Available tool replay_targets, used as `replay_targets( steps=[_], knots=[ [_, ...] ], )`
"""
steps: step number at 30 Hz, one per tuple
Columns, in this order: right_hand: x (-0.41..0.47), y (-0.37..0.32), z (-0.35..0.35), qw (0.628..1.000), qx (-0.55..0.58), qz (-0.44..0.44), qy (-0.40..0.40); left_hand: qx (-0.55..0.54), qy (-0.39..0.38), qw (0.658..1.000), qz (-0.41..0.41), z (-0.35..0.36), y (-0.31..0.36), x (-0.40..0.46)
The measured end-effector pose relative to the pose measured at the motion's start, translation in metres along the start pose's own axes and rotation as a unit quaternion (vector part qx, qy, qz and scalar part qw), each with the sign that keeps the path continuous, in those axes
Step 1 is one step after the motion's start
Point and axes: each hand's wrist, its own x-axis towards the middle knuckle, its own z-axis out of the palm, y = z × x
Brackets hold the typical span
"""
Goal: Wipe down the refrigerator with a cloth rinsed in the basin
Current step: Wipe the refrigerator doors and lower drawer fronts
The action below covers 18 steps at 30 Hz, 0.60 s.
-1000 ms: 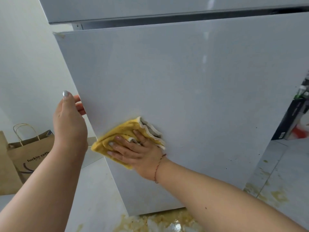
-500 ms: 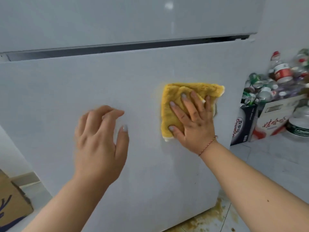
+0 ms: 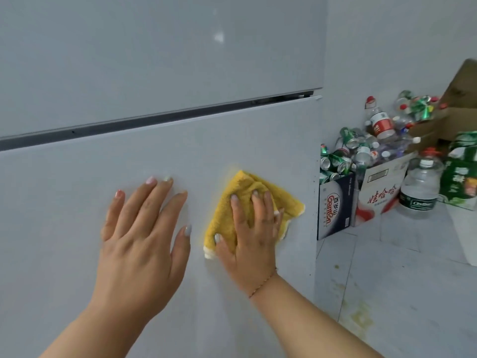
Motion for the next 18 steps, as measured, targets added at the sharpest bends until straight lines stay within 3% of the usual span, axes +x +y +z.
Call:
replay_targets(
  steps=[3, 8, 14, 18],
  knots=[
    [0.061, 0.022, -0.016, 0.999, -0.026, -0.02, 0.018, -0.003, 0.024, 1.0, 0.01, 0.003, 0.002, 0.004],
    [0.115, 0.059, -0.029, 0.994, -0.029, 0.083, 0.057, -0.035, 0.039, 0.998, 0.031, 0.015, 0.006, -0.002],
    [0.06, 0.075, -0.007, 0.953, 0.047, 0.294, 0.065, -0.052, 0.044, 0.998, 0.007, 0.027, 0.007, -0.017],
    [-0.006, 0.038, 0.012, 0.948, 0.052, 0.313, 0.029, -0.059, 0.044, 0.997, -0.007, 0.028, 0.008, -0.022]
  ],
)
